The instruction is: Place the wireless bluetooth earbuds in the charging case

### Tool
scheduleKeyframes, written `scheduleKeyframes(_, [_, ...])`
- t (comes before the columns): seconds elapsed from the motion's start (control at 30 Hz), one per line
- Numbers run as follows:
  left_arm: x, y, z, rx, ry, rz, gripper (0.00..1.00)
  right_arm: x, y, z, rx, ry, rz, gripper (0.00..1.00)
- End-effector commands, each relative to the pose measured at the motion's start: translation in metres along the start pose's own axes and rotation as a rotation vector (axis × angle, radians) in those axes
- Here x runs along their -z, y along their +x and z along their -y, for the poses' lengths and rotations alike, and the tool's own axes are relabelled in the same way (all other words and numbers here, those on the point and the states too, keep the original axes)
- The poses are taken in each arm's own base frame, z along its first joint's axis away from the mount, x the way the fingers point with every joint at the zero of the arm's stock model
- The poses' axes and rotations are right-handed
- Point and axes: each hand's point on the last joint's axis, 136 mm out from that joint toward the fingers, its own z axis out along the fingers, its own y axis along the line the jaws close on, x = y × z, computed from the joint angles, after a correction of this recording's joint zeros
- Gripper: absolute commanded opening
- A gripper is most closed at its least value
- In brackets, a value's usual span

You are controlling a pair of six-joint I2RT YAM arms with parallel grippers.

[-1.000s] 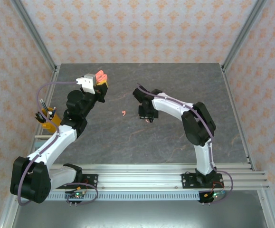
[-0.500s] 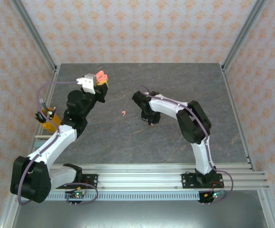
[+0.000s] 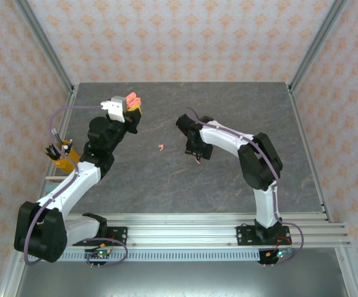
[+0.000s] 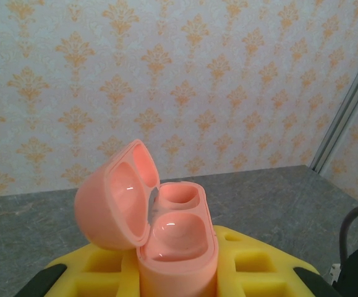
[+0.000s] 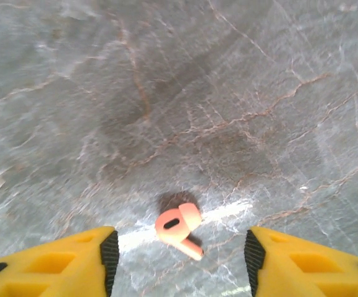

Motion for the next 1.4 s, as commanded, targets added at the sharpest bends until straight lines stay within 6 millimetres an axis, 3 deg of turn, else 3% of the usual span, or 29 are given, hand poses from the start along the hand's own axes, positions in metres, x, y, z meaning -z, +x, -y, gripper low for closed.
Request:
scheduleKeyframes(0.0, [-0.001, -0.019, 0.01, -0.012, 0.031, 0.037, 0.0, 0.014, 0.002, -0.006, 0.172, -0.077, -0.017, 0.6])
scheduleKeyframes(0.23, [-0.002, -0.02, 0.01, -0.016, 0.034, 0.033, 0.0, 0.0, 0.012, -0.005, 0.247, -0.138, -0.124, 0.57])
scheduleKeyframes(0.53, [-0.003, -0.021, 0.011, -0.018, 0.038, 0.032, 0.0, -0.019, 0.018, 0.004, 0.233, -0.081, -0.191, 0.5])
scheduleKeyframes(1.07, [-0.004, -0.018, 0.01, -0.013, 0.036, 0.035, 0.0, -0.036, 0.013, 0.009, 0.186, -0.014, -0.176, 0.49])
scheduleKeyframes(1.37, [-0.004, -0.017, 0.01, -0.011, 0.036, 0.037, 0.0, -0.035, 0.005, 0.006, 0.182, 0.001, -0.153, 0.46])
